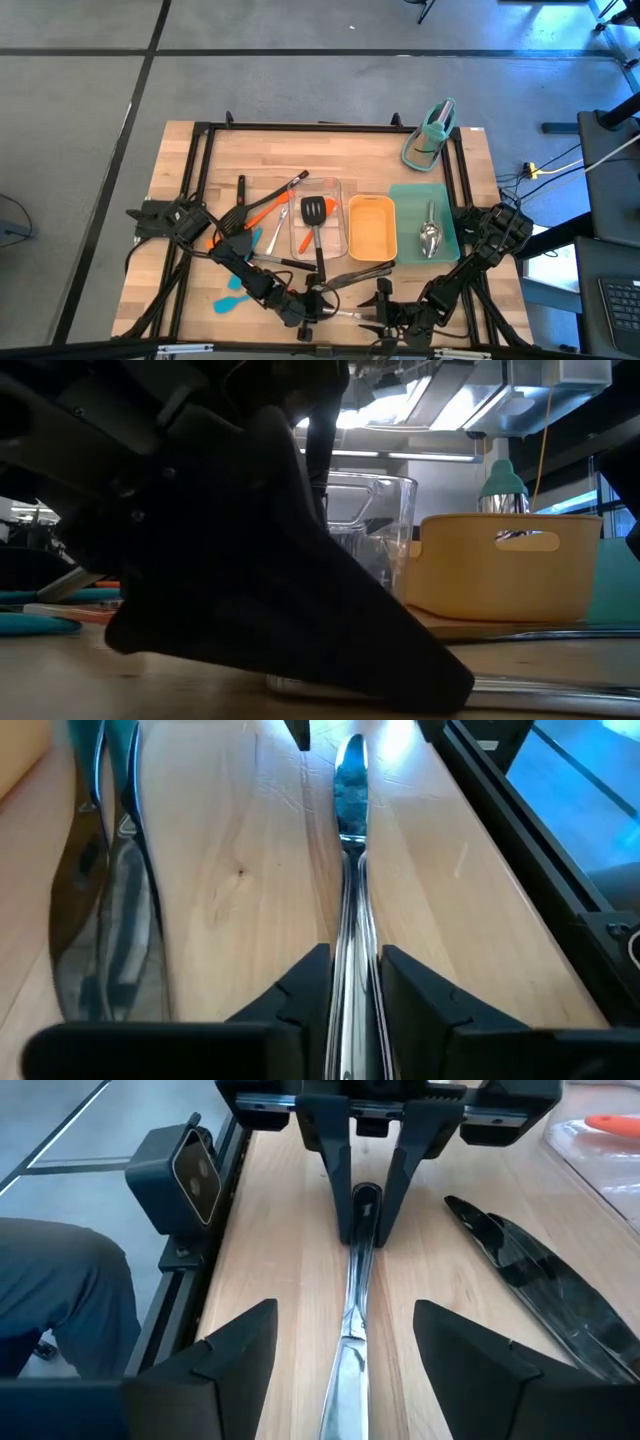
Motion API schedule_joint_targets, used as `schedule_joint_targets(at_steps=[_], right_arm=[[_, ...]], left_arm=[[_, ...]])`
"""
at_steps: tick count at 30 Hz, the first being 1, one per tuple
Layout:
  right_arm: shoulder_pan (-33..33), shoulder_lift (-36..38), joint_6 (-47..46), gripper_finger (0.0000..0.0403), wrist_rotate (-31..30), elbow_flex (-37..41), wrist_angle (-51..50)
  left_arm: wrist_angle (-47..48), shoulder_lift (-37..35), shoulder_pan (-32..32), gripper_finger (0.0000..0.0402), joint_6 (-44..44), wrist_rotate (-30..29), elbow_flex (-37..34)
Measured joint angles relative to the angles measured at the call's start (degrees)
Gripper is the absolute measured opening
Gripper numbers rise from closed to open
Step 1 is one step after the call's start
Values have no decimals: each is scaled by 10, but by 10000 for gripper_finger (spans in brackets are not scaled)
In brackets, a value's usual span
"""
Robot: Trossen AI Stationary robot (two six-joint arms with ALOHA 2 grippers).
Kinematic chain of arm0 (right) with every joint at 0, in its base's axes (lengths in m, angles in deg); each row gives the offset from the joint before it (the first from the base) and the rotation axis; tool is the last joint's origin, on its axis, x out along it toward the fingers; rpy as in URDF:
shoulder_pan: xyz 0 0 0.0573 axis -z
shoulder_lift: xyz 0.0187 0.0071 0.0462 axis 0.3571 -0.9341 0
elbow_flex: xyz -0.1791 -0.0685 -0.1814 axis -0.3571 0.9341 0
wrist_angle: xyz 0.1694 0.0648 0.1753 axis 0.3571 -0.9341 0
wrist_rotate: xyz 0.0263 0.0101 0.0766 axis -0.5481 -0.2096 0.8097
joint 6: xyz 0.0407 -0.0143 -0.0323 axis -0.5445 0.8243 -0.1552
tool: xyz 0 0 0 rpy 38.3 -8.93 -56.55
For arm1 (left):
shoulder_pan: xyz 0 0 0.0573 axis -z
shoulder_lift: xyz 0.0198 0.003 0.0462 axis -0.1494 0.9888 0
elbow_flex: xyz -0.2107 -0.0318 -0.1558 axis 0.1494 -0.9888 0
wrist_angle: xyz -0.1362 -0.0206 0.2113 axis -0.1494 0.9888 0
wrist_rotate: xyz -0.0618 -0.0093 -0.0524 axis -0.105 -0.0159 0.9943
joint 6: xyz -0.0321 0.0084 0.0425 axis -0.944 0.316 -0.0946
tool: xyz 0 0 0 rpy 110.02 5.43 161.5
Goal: Pick & Place Kitchen Items
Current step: Put the silver table knife into the yellow bin
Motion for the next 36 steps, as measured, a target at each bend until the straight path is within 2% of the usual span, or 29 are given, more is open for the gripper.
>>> schedule_joint_targets(at_steps=[12, 25, 32, 36], right_arm=[[0, 0, -37, 238, -1, 0, -63], [8, 0, -72, 238, -1, 0, -92], [23, 0, -139, 238, 44, 0, -143], [27, 2, -155, 238, 52, -1, -146]], left_arm=[[1, 0, -1, 57, -43, -43, -3], [2, 0, 6, 40, 1, -48, -3], [3, 0, 8, 38, 12, -47, -3], [5, 0, 17, 37, 32, -76, -3]])
